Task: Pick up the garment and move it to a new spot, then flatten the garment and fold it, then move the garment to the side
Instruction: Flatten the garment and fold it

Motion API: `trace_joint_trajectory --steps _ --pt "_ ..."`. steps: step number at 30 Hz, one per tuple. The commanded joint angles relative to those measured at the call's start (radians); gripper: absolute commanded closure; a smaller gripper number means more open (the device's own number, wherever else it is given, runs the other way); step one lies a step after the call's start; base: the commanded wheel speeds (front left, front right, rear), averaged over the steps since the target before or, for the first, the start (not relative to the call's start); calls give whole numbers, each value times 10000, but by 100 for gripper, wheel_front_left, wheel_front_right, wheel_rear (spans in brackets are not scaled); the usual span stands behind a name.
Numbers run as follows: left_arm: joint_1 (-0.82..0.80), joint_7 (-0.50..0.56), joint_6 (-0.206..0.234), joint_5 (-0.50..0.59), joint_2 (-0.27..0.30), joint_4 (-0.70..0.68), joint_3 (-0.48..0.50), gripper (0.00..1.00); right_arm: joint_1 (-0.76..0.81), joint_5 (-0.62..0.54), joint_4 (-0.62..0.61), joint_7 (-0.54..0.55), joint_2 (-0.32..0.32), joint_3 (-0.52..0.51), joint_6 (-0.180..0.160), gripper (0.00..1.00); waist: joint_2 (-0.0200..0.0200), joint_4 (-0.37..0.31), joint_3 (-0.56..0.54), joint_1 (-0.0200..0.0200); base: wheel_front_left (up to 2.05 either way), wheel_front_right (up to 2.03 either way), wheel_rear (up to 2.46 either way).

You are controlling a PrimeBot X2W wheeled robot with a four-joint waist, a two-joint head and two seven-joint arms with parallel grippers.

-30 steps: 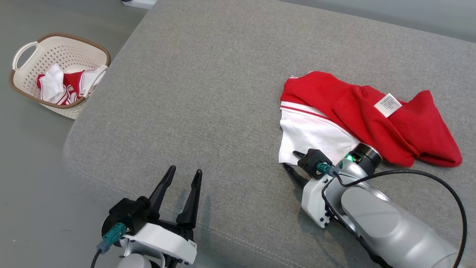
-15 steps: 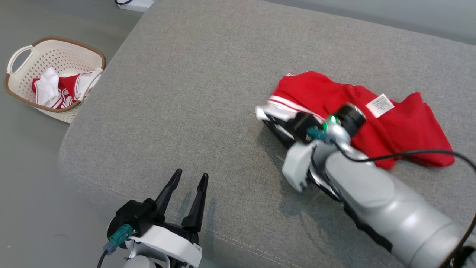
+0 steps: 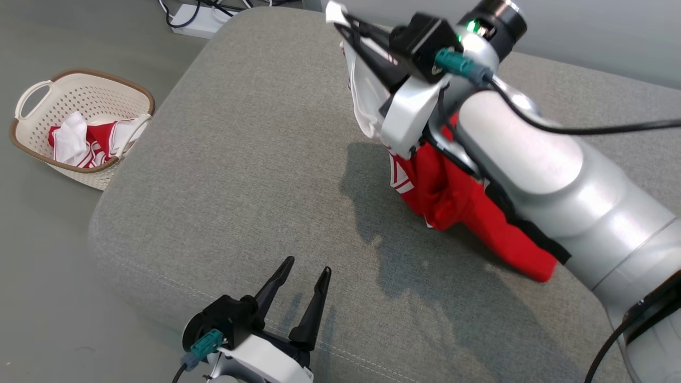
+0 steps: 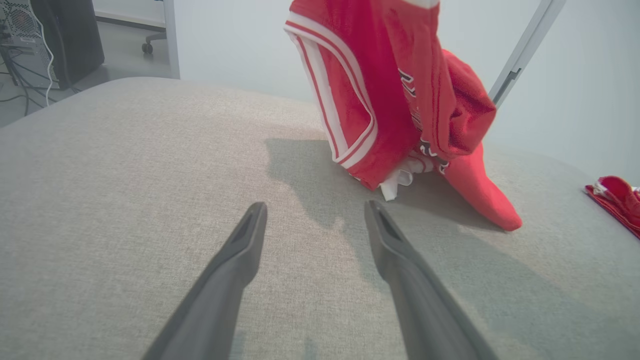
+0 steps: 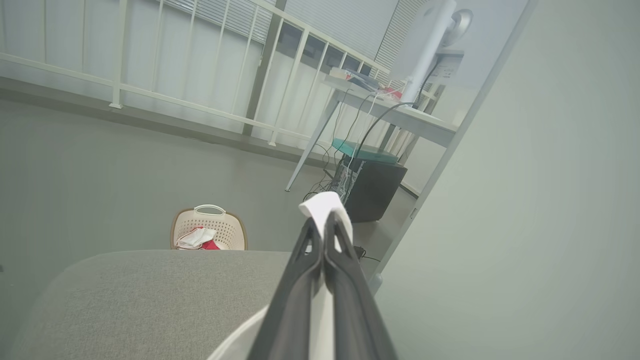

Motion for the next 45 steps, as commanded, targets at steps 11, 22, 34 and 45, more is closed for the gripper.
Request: trace_joint_trajectory --steps 11,22,34,45 --pt "-429 -61 -1 -235 76 -484 -284 0 -121 379 2369 826 -456 -121 40 100 0 -8 8 0 0 0 0" --pt "-2407 -61 -85 -118 76 -741 -2982 0 205 942 3790 968 -1882 -416 40 100 0 -526 421 0 0 0 0" --pt "-5750 47 368 -367 76 1874 -5921 0 142 1160 3364 633 -1293 -120 40 100 0 -1609 1222 0 0 0 0" --pt "-7361 476 1406 -1181 76 3464 -7171 0 -326 1235 3006 219 -389 -76 40 100 0 -2642 1972 0 0 0 0"
